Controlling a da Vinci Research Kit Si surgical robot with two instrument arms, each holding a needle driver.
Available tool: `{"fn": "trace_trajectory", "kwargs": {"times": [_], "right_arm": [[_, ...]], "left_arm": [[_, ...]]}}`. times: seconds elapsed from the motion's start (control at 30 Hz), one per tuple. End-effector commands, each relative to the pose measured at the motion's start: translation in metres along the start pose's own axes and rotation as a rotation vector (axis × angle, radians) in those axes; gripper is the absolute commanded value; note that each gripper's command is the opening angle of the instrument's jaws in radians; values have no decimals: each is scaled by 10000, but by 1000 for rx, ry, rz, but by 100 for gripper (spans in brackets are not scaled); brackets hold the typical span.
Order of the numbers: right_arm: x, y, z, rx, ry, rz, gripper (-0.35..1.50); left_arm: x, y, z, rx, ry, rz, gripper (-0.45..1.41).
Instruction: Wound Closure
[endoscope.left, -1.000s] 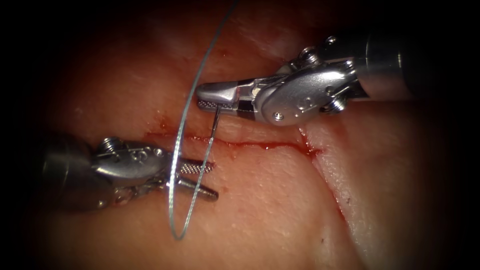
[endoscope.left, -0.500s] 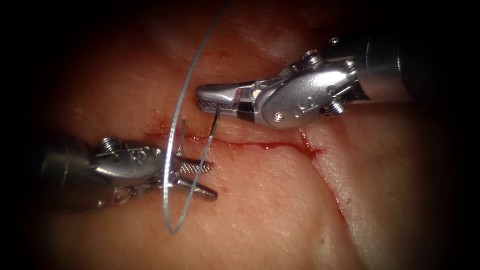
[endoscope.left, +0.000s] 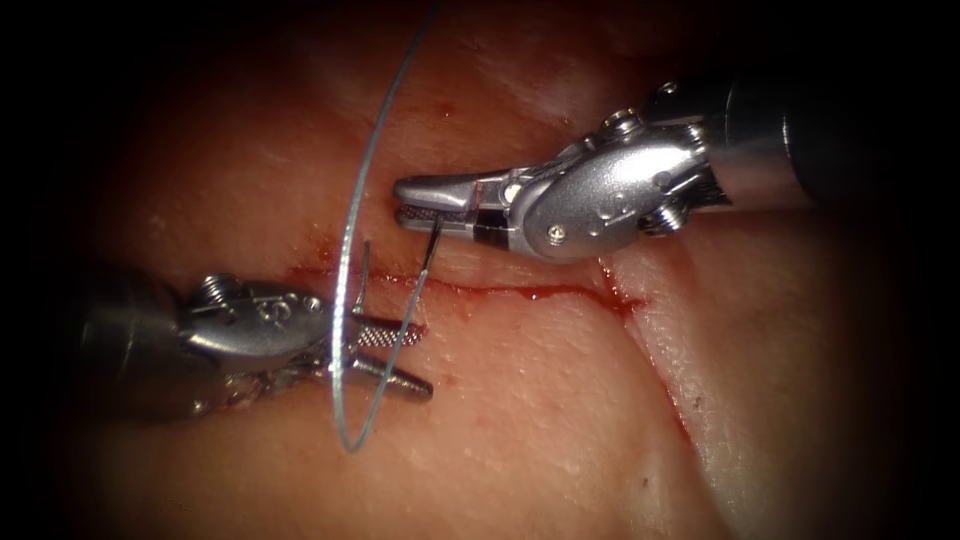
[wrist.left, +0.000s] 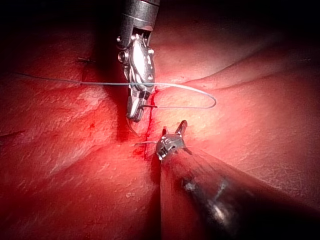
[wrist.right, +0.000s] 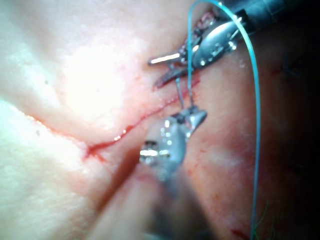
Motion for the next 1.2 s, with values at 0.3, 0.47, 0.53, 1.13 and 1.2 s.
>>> {"fn": "trace_trajectory", "kwargs": {"times": [0.3,0.47,0.53,1.13,1.2], "right_arm": [[0,-10,14,39,48,6,-35],[1,1,11,21,5,16,-35],[2,11,8,11,0,24,-35],[-26,50,-2,-66,-20,219,-35],[-30,51,-2,-68,-19,241,-35]], "left_arm": [[-2,-2,8,-1,0,1,16],[-2,-2,8,-1,1,1,16],[-3,-2,9,1,1,1,16],[-20,-21,19,14,-8,21,14],[-20,-21,18,15,-10,21,14]]}}
